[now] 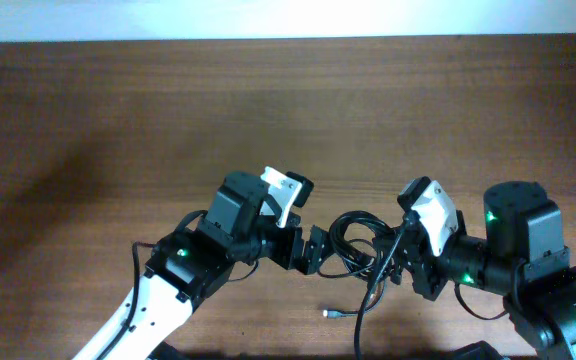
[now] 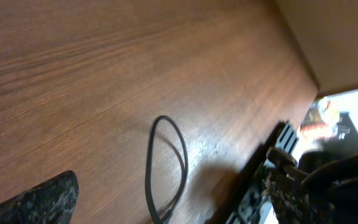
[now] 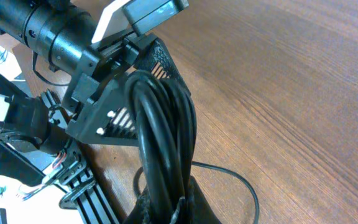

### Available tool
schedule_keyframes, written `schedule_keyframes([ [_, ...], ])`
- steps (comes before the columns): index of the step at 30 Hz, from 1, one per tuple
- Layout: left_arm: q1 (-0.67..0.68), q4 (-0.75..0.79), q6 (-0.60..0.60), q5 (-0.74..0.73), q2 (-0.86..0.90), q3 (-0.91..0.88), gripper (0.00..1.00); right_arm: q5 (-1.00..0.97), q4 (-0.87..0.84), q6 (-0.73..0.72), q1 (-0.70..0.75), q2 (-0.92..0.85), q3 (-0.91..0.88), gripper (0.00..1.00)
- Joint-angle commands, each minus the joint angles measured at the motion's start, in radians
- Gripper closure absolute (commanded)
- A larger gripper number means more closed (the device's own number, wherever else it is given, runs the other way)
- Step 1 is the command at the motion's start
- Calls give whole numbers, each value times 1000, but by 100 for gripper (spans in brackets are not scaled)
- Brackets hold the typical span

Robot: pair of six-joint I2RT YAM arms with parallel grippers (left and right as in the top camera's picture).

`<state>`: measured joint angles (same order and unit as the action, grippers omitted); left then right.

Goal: Untangle cables

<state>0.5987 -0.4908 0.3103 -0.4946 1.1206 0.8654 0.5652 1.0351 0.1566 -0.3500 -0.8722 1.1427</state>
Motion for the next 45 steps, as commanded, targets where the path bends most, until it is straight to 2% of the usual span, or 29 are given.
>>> schedule_keyframes([
  [1, 31, -9, -190, -164, -32, 15, 0, 1, -15, -8, -2, -16, 6, 96],
  [5, 30, -12, -263, -151, -125, 15, 2, -25, 2, -8, -2, -16, 6, 96],
  [8, 30, -34, -262, 3, -220, 15, 1, -24, 0, -8, -2, -16, 6, 96],
  [10, 29, -65, -251, 50, -257, 15, 1, -24, 0, -8, -2, -16, 6, 96],
  [24, 26, -69, -244, 48, -365, 15, 0, -70, 5, 10, -2, -16, 6, 96],
  [29, 27, -26, -243, 32, -325, 15, 1, 111, 2, 99, -3, -16, 6, 96],
  [32, 27, 27, -244, -29, -268, 15, 0, 144, -2, 101, -3, -16, 6, 96],
  [33, 27, 28, -244, -29, -243, 15, 2, 151, 0, 101, -3, -16, 6, 96],
  [35, 27, 32, -243, -30, -209, 15, 11, 158, 2, 101, -3, -16, 6, 96],
  [36, 27, 41, -243, -30, -199, 15, 22, 158, 5, 101, -3, -16, 6, 96],
  [38, 27, 59, -243, -33, -202, 15, 36, 157, 8, 101, -3, -16, 6, 96],
  [41, 27, 64, -243, -45, -202, 15, 36, 149, 8, 101, -3, -16, 6, 96],
  [43, 27, 64, -243, -52, -202, 15, 43, 134, 8, 101, -3, -16, 6, 96],
  [45, 27, 64, -243, -67, -202, 15, 43, 130, 8, 101, -3, -16, 6, 96],
])
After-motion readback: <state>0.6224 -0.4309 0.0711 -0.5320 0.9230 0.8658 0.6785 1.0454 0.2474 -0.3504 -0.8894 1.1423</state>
